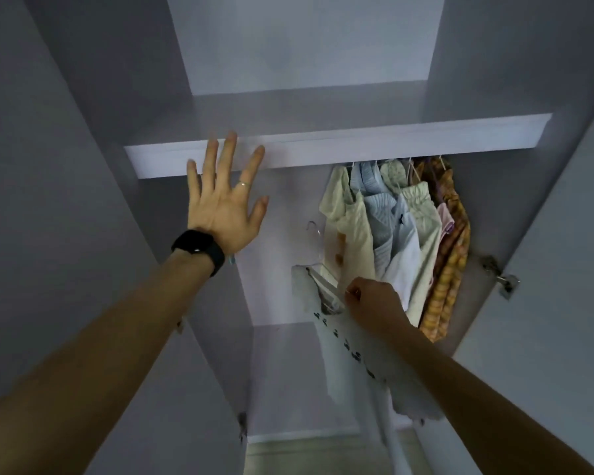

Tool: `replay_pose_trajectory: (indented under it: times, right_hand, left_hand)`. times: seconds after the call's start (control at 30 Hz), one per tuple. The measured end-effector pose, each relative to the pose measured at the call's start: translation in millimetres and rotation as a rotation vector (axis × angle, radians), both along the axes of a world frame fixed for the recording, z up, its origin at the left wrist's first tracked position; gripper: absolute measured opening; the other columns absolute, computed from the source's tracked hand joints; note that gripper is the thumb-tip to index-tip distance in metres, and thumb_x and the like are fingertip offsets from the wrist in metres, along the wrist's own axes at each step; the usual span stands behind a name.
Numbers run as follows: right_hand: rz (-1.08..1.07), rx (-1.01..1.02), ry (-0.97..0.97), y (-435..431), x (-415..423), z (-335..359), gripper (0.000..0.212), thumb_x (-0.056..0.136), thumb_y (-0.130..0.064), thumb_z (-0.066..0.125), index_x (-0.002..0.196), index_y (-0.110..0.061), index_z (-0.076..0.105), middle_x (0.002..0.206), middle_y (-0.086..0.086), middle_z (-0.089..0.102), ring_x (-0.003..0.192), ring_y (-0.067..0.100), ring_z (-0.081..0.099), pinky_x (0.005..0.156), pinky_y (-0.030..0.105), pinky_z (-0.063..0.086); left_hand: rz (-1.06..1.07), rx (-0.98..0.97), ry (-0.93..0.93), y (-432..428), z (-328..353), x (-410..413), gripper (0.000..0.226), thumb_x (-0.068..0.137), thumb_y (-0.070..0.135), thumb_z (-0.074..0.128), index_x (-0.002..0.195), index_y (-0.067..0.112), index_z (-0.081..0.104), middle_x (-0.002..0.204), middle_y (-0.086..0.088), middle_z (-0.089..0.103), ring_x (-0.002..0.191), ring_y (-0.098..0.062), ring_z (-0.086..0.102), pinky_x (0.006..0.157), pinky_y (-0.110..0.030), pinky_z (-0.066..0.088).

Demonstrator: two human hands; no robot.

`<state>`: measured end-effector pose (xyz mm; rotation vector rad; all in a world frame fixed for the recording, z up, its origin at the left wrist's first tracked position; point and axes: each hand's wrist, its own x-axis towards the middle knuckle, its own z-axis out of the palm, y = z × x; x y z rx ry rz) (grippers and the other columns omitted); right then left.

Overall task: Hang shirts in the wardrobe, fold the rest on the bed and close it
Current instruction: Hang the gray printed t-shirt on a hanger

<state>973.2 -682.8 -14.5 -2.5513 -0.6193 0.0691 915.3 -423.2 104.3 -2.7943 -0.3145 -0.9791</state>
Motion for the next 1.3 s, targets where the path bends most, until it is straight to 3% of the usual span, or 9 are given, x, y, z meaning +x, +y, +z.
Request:
replay_pose_trajectory:
  times: [0.17,0.27,0.4,0.53,0.8,0.97,1.13,1.23,1.3]
  right_hand:
    - [-0.068,0.064,-0.003,37,42,4,0.023,0.1,-0.021,0.052,0.104,-0.009,0.071,0.099,0.009,0.072,0.093,0.026,0.066,0.075,0.025,0.044]
    - [-0.098,0.159,0.017,58,72,0,0.018,0.096,-0.02,0.057,0.099,-0.009,0.071,0.091,0.011,0.072,0.088,0.03,0.067,0.077,0.031,0.052]
    - [-0.166,0.248,-0.052,84,113,-12,0.018,0.095,-0.02,0.055,0.096,-0.009,0.069,0.092,0.011,0.071,0.093,0.033,0.066,0.076,0.03,0.049]
    - [-0.237,0.268,-0.159,101,144,-8,0.02,0.094,-0.02,0.055,0.103,-0.011,0.071,0.1,0.012,0.071,0.09,0.03,0.061,0.076,0.028,0.045]
    - [-0.343,0.284,-0.292,126,204,15,0.02,0.093,-0.019,0.057,0.099,-0.007,0.072,0.105,0.017,0.07,0.101,0.035,0.064,0.077,0.03,0.046]
    - [-0.374,0.212,-0.245,136,229,9,0.021,0.095,-0.022,0.061,0.107,-0.009,0.073,0.11,0.016,0.071,0.098,0.031,0.064,0.082,0.031,0.05]
    - [-0.332,0.226,-0.238,122,224,9,0.024,0.095,-0.035,0.063,0.102,-0.014,0.073,0.105,0.013,0.072,0.089,0.029,0.063,0.078,0.03,0.051]
    - [-0.303,0.312,-0.241,100,196,28,0.029,0.094,-0.032,0.065,0.119,-0.019,0.067,0.117,0.011,0.07,0.103,0.032,0.064,0.08,0.027,0.045]
    - [-0.272,0.348,-0.229,82,174,42,0.029,0.093,-0.026,0.065,0.121,-0.02,0.067,0.12,0.008,0.069,0.109,0.031,0.063,0.083,0.026,0.043]
  left_hand:
    - [0.035,-0.016,0.03,30,6,48,0.065,0.103,0.055,0.018,0.156,0.037,-0.013,0.166,-0.001,-0.016,0.153,-0.027,-0.012,0.12,-0.061,-0.006]
    - [0.014,-0.018,-0.072,41,-19,71,0.064,0.103,0.054,0.016,0.155,0.037,-0.018,0.165,0.0,-0.021,0.152,-0.026,-0.017,0.119,-0.061,-0.007]
    - [-0.009,0.065,-0.283,53,-38,102,0.064,0.103,0.055,0.015,0.157,0.035,-0.014,0.166,-0.003,-0.018,0.152,-0.028,-0.017,0.116,-0.061,-0.011]
    - [-0.035,0.133,-0.424,59,-44,115,0.061,0.104,0.052,0.016,0.158,0.035,-0.006,0.167,-0.004,-0.005,0.153,-0.03,-0.009,0.117,-0.063,-0.005]
    - [-0.039,0.185,-0.563,66,-49,127,0.06,0.104,0.051,0.019,0.159,0.036,-0.001,0.167,-0.004,0.006,0.154,-0.028,0.0,0.118,-0.06,-0.005]
    - [-0.046,0.176,-0.568,65,-50,127,0.061,0.104,0.05,0.021,0.159,0.035,0.001,0.167,-0.004,0.008,0.154,-0.029,0.001,0.118,-0.06,-0.004]
    - [-0.022,0.148,-0.508,64,-46,124,0.059,0.105,0.049,0.019,0.159,0.034,0.002,0.167,-0.005,0.007,0.154,-0.029,-0.001,0.117,-0.059,-0.008]
    - [-0.013,0.077,-0.406,58,-43,115,0.06,0.105,0.049,0.02,0.158,0.036,-0.004,0.168,-0.004,-0.002,0.153,-0.028,-0.008,0.117,-0.059,-0.01]
    - [0.015,0.04,-0.333,54,-42,109,0.062,0.105,0.049,0.021,0.157,0.037,-0.011,0.167,-0.003,-0.009,0.153,-0.028,-0.012,0.118,-0.06,-0.008]
